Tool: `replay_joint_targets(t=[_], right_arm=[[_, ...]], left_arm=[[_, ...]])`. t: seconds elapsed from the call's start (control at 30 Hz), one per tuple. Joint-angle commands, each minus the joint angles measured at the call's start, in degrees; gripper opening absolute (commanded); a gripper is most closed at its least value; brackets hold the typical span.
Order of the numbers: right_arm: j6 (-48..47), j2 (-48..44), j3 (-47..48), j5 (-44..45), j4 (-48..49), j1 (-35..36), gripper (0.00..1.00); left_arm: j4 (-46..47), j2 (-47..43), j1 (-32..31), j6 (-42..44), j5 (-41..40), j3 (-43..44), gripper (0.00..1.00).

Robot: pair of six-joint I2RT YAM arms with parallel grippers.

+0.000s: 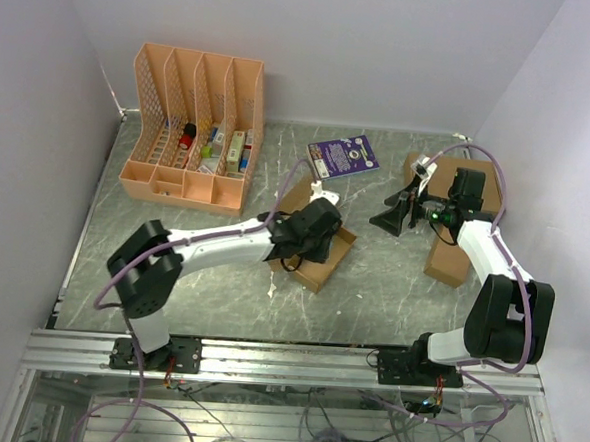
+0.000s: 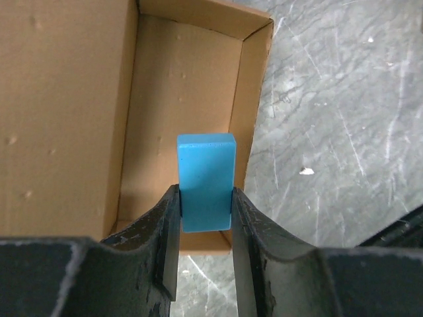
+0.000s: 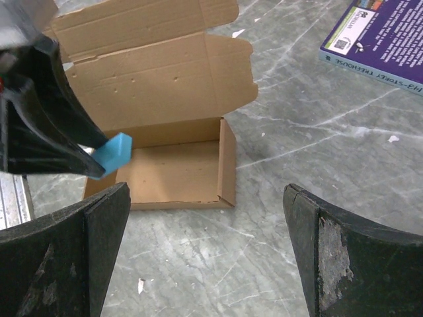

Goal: Fold the paper box

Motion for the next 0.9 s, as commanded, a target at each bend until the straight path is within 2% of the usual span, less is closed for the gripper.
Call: replay_joint_targets(t=[0.0,0.2,0.87], right_arm=[[1.16,-1.40,-0.59,1.07,1.59,-0.83,0.98],[1.38,-1.60,-0.59,0.98,1.69,-1.10,0.98],[2.08,-2.86,-0.85,-0.37,2.11,-2.17,0.98]], left_arm=[[-9.23,6.68,-1.99,-0.29,-4.15,9.68,0.07],[-15.27,14.21,-2.16,0.35,-6.05,16.13,0.10],[-20.16,21.59,-1.77,0.54,-7.68,22.41,0.34]])
